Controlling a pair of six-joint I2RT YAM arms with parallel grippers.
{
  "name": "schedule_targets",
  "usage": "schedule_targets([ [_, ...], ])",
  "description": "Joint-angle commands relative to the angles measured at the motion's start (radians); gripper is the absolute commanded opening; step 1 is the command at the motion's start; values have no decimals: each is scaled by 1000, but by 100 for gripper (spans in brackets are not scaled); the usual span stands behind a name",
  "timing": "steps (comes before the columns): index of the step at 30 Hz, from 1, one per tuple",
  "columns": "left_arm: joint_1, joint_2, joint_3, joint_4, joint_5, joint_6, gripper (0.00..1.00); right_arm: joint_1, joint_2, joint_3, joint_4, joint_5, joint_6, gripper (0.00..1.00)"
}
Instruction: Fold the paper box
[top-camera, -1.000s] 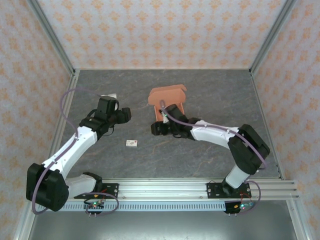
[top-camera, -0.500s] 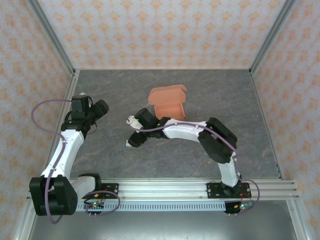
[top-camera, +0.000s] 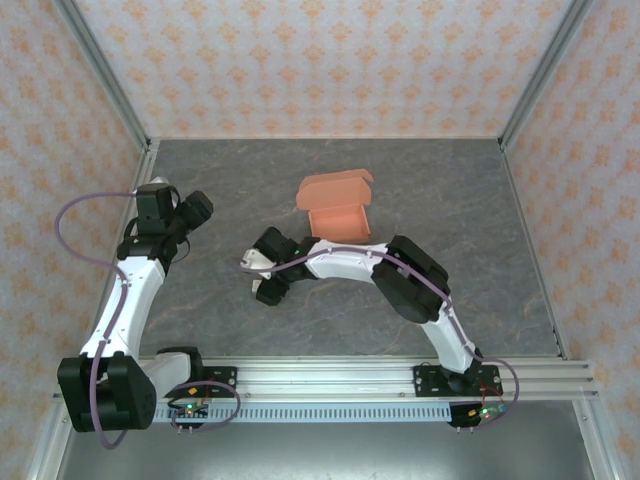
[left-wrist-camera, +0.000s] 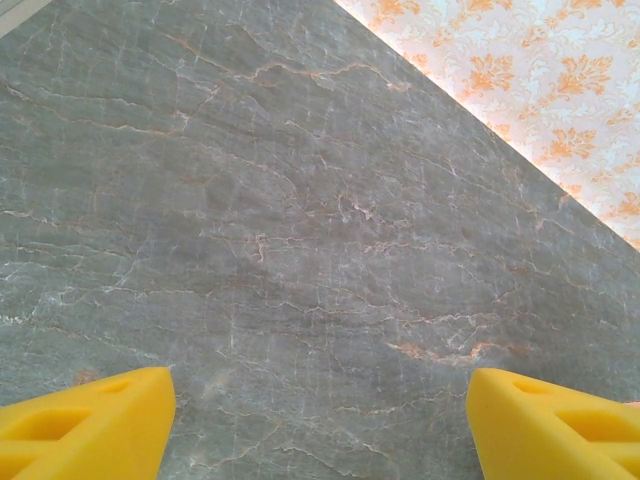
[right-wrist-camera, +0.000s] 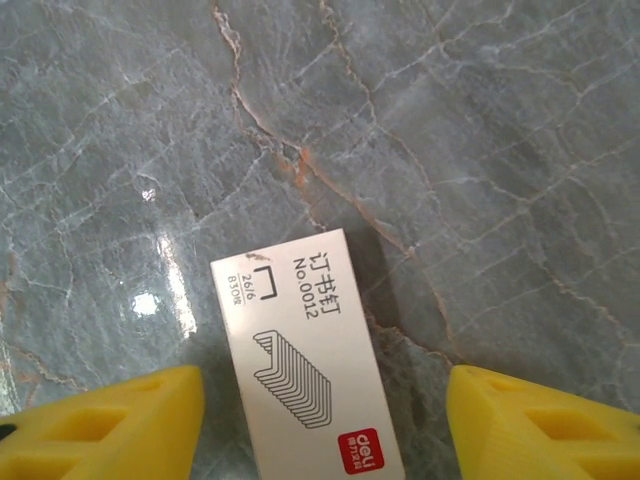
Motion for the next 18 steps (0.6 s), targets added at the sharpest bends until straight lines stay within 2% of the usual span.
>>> schedule_targets([
  [1, 7, -6, 26, -4, -14, 18, 77, 7, 34, 50, -61, 9, -28, 61],
  [11, 7, -2, 21, -2, -9, 24, 77, 9, 72, 115, -133, -17, -49, 35],
  [15, 7, 0, 21, 1, -2, 24, 77, 10, 53, 108, -128, 1, -45, 28],
  [18, 7, 4, 21, 3, 7, 24, 77, 10, 9, 81, -96, 25, -32, 26],
])
